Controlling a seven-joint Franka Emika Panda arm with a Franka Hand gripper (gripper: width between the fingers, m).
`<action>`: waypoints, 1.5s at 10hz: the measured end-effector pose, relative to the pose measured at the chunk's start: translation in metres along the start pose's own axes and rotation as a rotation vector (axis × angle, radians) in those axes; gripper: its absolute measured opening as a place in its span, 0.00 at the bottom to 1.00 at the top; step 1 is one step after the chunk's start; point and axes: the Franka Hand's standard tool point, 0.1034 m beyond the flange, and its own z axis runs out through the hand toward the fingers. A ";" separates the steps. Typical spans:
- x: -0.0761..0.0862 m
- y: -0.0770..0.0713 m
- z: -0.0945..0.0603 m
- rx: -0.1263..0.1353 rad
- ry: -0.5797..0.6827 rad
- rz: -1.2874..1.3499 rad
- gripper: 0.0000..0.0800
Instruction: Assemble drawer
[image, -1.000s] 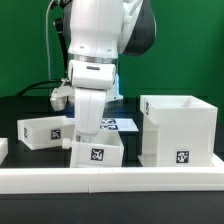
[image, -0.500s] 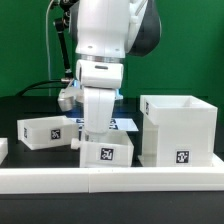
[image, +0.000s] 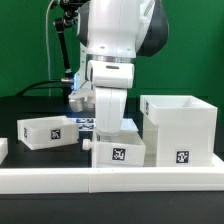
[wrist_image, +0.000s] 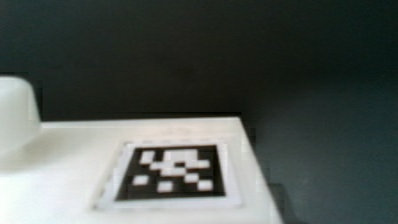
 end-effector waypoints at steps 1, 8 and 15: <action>-0.006 0.000 0.001 0.002 0.000 -0.003 0.05; -0.001 0.001 0.004 0.003 0.003 0.002 0.05; -0.010 -0.003 0.007 0.035 0.003 -0.004 0.05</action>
Offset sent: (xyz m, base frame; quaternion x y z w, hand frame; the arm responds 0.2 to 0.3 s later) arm 0.0060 0.0094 -0.0006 -0.0065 0.0708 -0.0107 0.9974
